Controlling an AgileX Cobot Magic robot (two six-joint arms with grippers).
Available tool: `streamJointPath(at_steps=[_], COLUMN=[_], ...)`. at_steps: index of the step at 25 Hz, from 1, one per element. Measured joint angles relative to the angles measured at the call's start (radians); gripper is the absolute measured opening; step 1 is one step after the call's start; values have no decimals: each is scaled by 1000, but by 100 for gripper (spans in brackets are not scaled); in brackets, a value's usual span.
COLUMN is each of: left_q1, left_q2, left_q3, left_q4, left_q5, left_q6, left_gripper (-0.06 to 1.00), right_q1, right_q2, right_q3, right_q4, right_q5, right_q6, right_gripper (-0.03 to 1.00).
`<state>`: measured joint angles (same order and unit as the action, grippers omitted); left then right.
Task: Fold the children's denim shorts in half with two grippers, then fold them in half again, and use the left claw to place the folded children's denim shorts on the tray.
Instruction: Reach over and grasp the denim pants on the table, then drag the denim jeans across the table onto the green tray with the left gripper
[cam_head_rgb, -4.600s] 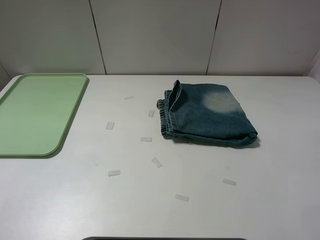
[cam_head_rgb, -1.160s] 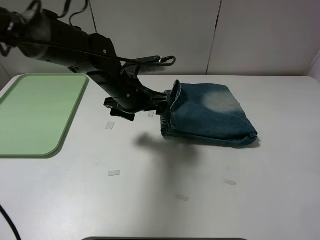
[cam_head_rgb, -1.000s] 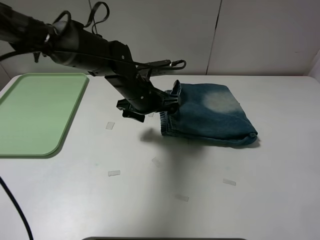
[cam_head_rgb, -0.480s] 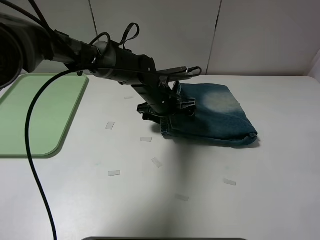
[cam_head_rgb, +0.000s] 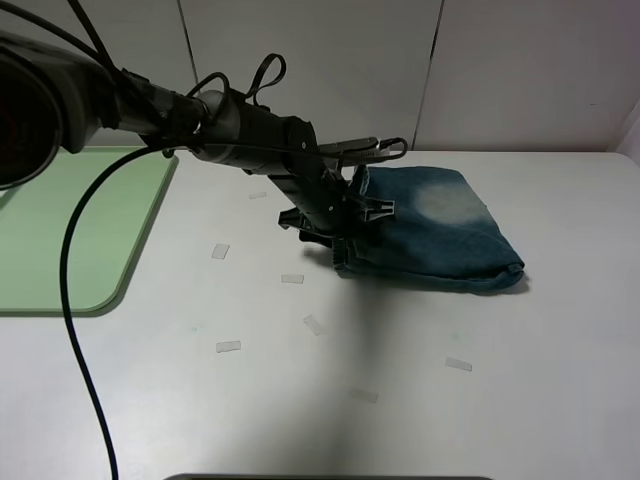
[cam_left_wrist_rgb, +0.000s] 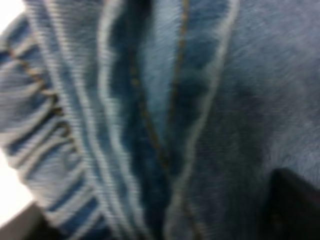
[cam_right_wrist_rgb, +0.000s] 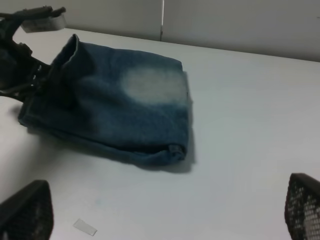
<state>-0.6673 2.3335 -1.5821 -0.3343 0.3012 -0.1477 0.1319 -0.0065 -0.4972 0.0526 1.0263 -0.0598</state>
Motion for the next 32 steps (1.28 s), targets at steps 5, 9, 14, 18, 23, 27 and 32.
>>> streamJointPath(at_steps=[5,9,14,18,23,27,32], left_q1=[-1,-2,-2,19,49,87,150], left_q2=[10,11,11,-2,-57,-131,-206], left_q3=[0,0,-1,-36,-43,-48,-48], left_q4=[-14,-20,-21,-10,95,226,343], left_q5=[9,9,17,158,311,410,523], left_q6=[0,0,0,0,0,0,0], left_gripper=[33,27,27,26,24,23,23], right_q1=[0,0,0,0,0,0,0], right_q2=[0,0,0,0,0,0,0], right_q3=[0,0,0,0,0,0,0], right_q4=[0,0,0,0,2,4,4], right_q5=[0,0,0,0,0,0,0], right_q6=[0,0,0,0,0,0,0], right_gripper=[70,70,70,70,70,70,70])
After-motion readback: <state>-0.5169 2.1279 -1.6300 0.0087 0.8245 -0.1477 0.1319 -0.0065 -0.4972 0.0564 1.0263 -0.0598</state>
